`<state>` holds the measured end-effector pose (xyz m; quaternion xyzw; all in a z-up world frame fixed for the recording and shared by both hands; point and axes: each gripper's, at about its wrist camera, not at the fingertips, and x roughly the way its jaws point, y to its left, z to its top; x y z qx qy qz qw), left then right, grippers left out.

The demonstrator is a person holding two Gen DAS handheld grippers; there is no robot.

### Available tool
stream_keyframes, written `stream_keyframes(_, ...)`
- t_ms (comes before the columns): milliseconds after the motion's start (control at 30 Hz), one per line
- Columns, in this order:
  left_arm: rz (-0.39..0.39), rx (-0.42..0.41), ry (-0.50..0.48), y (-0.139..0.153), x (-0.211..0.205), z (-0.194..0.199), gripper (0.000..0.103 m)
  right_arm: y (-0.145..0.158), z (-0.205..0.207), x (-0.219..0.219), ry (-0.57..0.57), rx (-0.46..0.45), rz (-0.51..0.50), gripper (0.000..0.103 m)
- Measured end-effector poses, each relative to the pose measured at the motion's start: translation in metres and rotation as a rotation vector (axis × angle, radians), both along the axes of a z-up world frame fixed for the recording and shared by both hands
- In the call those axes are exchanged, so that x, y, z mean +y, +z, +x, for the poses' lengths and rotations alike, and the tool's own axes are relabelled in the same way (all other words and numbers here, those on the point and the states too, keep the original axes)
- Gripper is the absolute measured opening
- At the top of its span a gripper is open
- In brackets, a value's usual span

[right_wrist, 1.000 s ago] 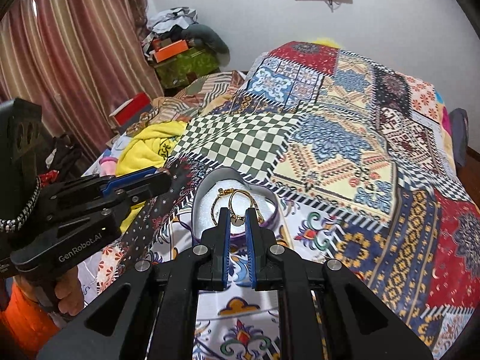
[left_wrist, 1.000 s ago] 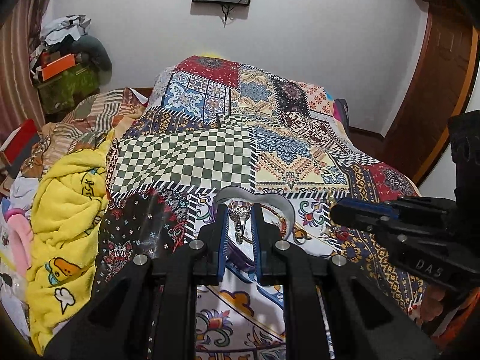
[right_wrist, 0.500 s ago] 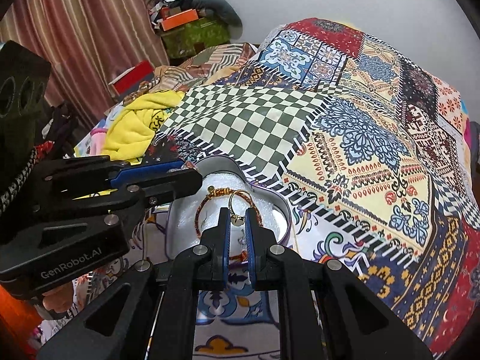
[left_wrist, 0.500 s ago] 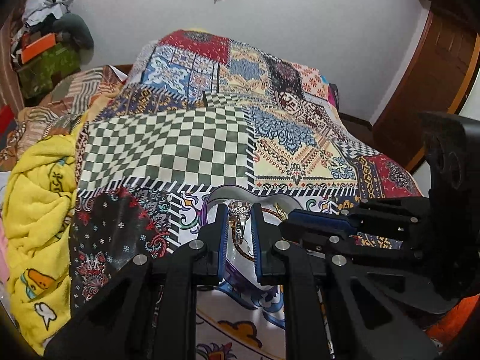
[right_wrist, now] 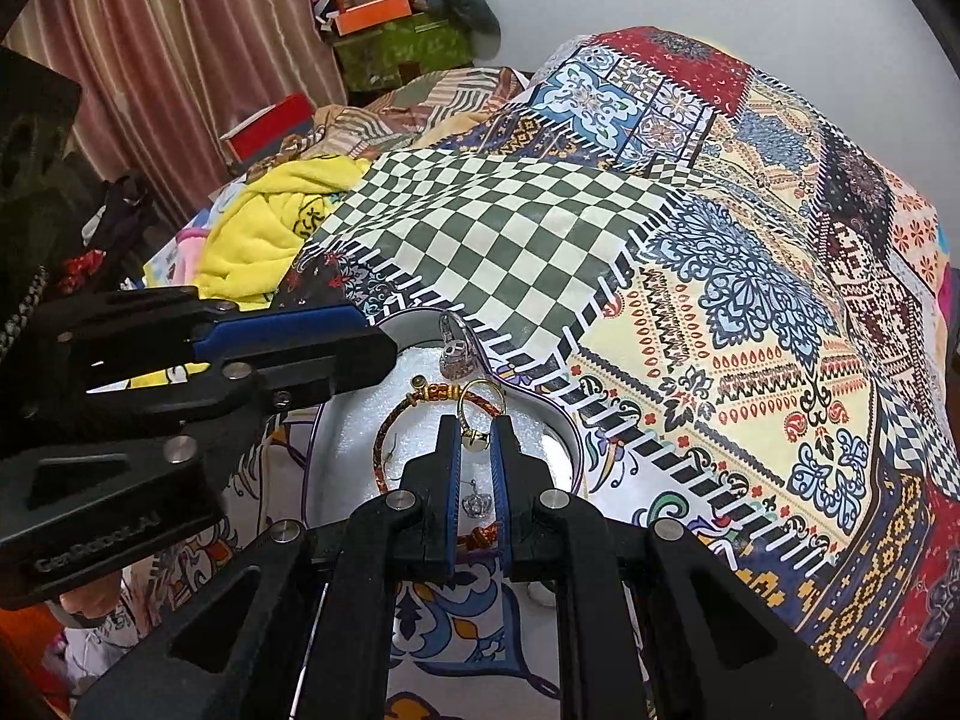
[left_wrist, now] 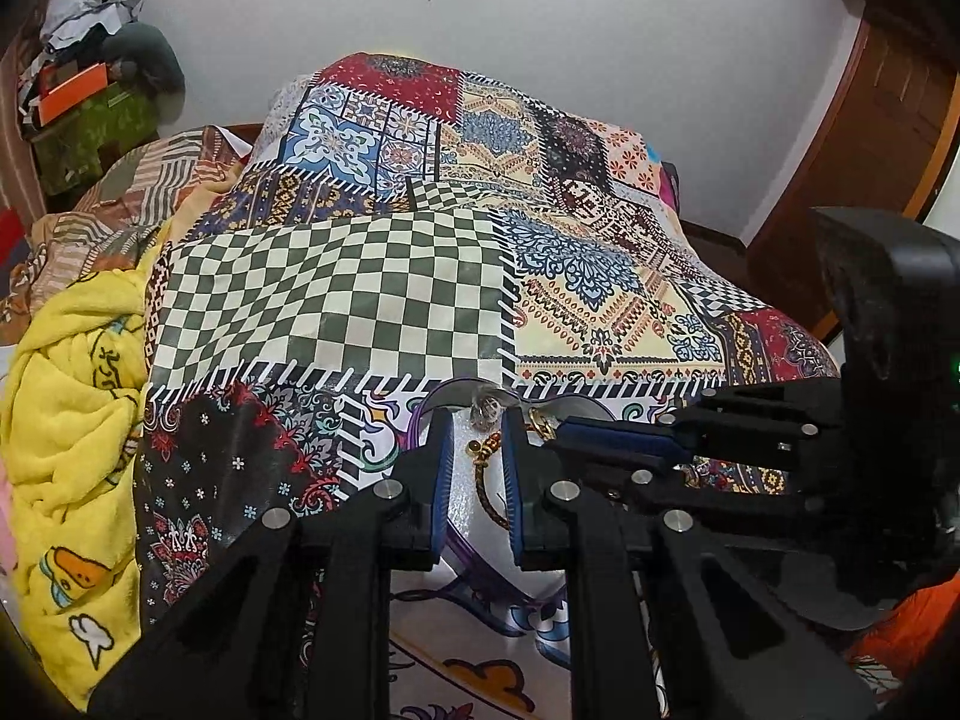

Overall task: Organize jewelry
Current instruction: 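Lower both held pieces into the heart tin and open both tools, then move both open tools back to the remaining jewelry on the quilt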

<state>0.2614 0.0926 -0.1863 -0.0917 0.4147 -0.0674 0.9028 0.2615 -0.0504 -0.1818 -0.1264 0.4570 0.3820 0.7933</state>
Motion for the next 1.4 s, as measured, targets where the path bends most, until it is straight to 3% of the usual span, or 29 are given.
stream_keyframes(133,0.02,-0.011,0.006,0.005,0.0,-0.003,0.013,0.001,-0.003,0.003,0.02,0.005,-0.01,0.011)
stream_keyframes(200,0.032,-0.015,0.01,0.007,-0.001,-0.005,0.014,0.003,-0.007,0.003,0.021,0.001,-0.011,0.021)
stream_keyframes(267,0.05,-0.017,0.016,0.01,-0.001,-0.008,0.015,0.008,-0.012,0.002,0.009,-0.021,-0.007,0.023)
stream_keyframes(467,0.061,-0.043,0.035,0.027,0.001,-0.023,0.028,0.027,-0.025,-0.011,-0.025,-0.059,0.004,0.023)
stream_keyframes(600,0.069,-0.075,0.04,0.046,0.0,-0.038,0.029,0.045,-0.033,-0.024,-0.054,-0.086,0.025,0.023)
stream_keyframes(733,0.081,-0.106,0.042,0.062,-0.005,-0.052,0.039,0.063,-0.044,-0.041,-0.09,-0.12,0.047,0.023)
stream_keyframes(867,0.086,-0.117,0.034,0.07,-0.013,-0.064,0.042,0.077,-0.052,-0.064,-0.139,-0.149,0.063,0.023)
stream_keyframes(1133,0.081,-0.058,-0.022,0.055,-0.042,-0.073,0.042,0.08,-0.056,-0.106,-0.21,-0.171,0.039,0.023)
stream_keyframes(1400,0.069,0.03,-0.083,0.019,-0.08,-0.069,0.042,0.058,-0.052,-0.143,-0.268,-0.125,0.012,0.023)
